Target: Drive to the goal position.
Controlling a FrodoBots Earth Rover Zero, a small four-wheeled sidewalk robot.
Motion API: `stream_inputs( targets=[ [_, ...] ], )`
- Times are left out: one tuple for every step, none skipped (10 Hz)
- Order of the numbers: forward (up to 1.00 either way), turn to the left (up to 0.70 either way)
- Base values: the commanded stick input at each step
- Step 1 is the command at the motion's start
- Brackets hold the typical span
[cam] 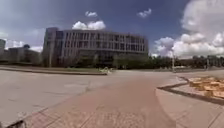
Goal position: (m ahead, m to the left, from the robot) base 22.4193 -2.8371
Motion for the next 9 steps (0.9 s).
stream_inputs(
  targets=[
    [1.00,-0.27],
    [1.00,-0.40],
    [1.00,-0.40],
    [1.00,-0.17],
    [1.00,0.00],
    [1.00,0.00],
    [1.00,0.00],
    [1.00,0.00],
    [1.00,0.00]
  ],
)
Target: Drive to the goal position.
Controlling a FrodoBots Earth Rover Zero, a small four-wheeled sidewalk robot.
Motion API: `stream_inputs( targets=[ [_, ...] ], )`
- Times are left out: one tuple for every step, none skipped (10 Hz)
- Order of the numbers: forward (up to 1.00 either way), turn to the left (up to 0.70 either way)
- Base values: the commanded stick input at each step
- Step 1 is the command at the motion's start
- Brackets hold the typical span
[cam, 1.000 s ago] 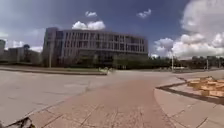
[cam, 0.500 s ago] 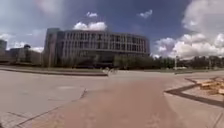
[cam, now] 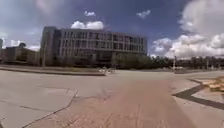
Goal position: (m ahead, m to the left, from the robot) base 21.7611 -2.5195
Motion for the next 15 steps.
stream_inputs(
  targets=[
    [1.00,0.00],
    [1.00,0.00],
    [1.00,0.00],
    [1.00,0.00],
    [0.68,0.00],
    [0.07,0.00],
    [1.00,-0.14],
    [1.00,-0.40],
    [1.00,-0.40],
    [1.00,-0.40],
    [1.00,-0.40],
    [1.00,0.00],
    [1.00,0.00],
    [1.00,0.00],
    [0.89,0.00]
  ],
)
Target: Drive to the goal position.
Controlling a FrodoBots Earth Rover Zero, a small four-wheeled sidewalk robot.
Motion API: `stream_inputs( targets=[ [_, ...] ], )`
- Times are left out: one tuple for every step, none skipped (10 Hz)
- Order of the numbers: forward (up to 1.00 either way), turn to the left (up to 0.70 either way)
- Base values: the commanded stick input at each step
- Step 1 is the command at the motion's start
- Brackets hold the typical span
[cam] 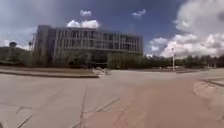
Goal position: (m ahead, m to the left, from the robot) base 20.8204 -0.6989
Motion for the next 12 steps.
stream_inputs(
  targets=[
    [0.12,0.00],
    [1.00,-0.34],
    [1.00,-0.40],
    [1.00,-0.38],
    [1.00,0.03],
    [1.00,0.02],
    [1.00,0.00],
    [1.00,0.00],
    [1.00,-0.02],
    [1.00,-0.35],
    [1.00,-0.40],
    [1.00,-0.40]
  ],
)
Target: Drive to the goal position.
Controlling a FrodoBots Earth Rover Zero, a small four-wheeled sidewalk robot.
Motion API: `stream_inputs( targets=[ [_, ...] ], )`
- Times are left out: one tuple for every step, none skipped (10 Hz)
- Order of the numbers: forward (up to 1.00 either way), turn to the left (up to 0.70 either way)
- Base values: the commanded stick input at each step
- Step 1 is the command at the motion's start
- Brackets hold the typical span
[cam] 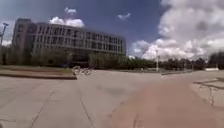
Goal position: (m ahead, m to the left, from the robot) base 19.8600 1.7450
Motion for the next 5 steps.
stream_inputs(
  targets=[
    [1.00,-0.40],
    [1.00,-0.22],
    [1.00,-0.03],
    [1.00,0.00],
    [1.00,0.00]
  ],
)
